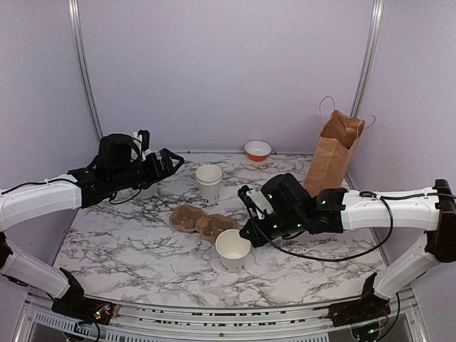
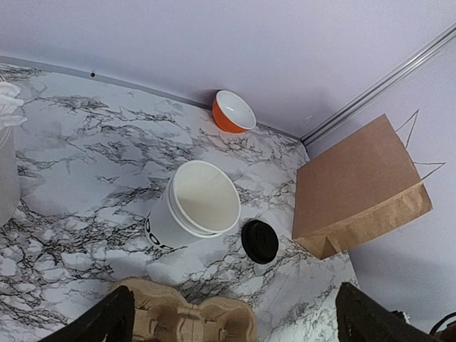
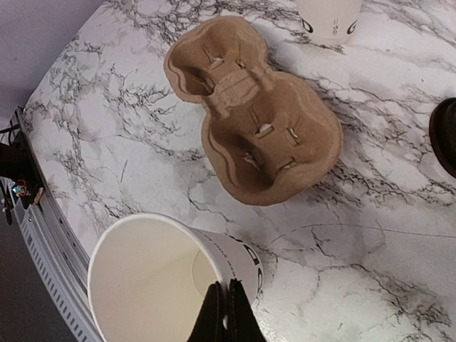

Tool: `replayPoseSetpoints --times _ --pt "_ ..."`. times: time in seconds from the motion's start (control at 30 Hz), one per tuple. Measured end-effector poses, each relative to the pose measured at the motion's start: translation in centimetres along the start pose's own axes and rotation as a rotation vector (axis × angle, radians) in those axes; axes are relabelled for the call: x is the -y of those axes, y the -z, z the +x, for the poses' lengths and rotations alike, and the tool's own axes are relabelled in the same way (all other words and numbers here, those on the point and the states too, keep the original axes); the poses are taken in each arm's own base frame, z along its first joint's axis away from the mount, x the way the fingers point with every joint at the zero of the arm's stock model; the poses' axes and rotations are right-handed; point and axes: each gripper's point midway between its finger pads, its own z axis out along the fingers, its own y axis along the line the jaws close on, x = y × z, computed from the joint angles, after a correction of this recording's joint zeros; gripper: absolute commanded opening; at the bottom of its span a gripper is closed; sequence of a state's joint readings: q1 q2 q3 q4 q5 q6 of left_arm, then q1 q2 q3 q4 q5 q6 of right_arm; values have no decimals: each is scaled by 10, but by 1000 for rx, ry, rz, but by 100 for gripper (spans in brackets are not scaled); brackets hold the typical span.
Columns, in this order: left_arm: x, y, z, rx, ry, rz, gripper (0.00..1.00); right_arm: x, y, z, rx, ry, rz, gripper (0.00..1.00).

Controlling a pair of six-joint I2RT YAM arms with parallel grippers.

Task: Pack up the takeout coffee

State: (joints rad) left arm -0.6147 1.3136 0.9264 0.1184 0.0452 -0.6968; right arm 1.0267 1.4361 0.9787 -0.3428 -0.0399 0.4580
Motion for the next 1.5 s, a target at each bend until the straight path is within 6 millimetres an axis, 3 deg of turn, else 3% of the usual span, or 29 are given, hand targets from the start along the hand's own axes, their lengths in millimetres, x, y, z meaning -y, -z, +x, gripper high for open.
replayPoseSetpoints --times 0.1,0.2,0.37,0.53,0.7,0.83,0.93,1.07,1.17,1.33,1.5 --pt "-3 1 3 -13 -6 -11 99 -5 -5 -8 35 -3 -21 2" --pt "-4 3 5 -20 -14 -18 99 -5 -14 -8 37 -4 -25 10" --pt "-2 7 3 -17 -29 -15 99 1 -25 3 -4 -8 -4 36" --pt "-1 9 2 -15 -32 -12 99 7 -20 9 -29 -11 31 62" --pt "-1 9 2 -15 -34 -13 99 25 -2 0 -22 -24 109 75" --pt "-1 10 2 -18 -40 -15 99 58 8 -24 24 -72 182 80" --pt "-2 10 4 -22 -50 -19 99 96 10 -42 47 -125 257 81" --pt "-5 10 7 -35 -56 -30 99 144 -10 -56 34 -177 336 82" --pt "-7 10 9 -44 -57 -37 99 172 -29 -54 5 -207 376 83" --pt "-8 10 10 -52 -59 -43 99 205 -54 -60 -22 -227 432 84" --pt "-8 12 10 -52 -59 -43 99 218 -63 -80 18 -232 455 84"
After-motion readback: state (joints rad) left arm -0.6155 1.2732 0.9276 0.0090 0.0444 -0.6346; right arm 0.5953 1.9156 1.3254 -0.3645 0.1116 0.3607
